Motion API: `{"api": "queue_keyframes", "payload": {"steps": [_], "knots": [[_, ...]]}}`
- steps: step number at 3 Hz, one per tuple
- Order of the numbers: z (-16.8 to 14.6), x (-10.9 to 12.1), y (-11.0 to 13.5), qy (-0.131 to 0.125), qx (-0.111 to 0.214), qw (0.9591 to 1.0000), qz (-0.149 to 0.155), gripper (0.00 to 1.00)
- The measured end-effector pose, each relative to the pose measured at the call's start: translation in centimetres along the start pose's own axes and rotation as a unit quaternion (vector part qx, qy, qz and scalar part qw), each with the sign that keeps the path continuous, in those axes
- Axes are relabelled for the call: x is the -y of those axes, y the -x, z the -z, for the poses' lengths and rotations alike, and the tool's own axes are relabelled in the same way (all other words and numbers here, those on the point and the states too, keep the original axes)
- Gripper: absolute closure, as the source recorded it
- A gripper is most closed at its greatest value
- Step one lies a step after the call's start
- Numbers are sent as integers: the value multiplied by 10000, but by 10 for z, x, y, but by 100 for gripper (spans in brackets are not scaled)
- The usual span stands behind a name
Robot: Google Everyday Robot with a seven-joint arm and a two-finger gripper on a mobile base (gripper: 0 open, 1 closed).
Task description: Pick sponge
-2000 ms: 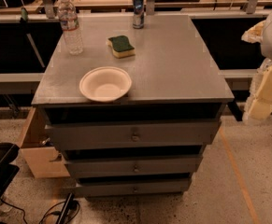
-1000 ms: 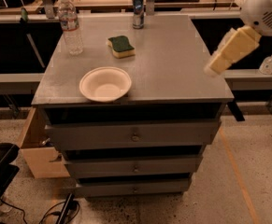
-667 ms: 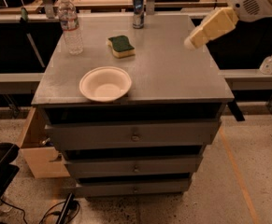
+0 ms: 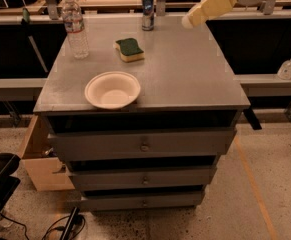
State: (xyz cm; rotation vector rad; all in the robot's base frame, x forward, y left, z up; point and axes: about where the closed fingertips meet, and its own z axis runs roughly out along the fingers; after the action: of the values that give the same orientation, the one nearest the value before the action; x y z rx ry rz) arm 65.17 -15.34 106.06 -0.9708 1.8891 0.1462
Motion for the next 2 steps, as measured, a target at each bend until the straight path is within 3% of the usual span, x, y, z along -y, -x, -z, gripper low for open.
{"api": "queue_keyframes", "payload": {"steps": [1, 2], "knots": [[-17, -9, 9, -176, 34, 9998, -79, 0], [-71, -26, 25, -162, 25, 9995, -257, 0]]}}
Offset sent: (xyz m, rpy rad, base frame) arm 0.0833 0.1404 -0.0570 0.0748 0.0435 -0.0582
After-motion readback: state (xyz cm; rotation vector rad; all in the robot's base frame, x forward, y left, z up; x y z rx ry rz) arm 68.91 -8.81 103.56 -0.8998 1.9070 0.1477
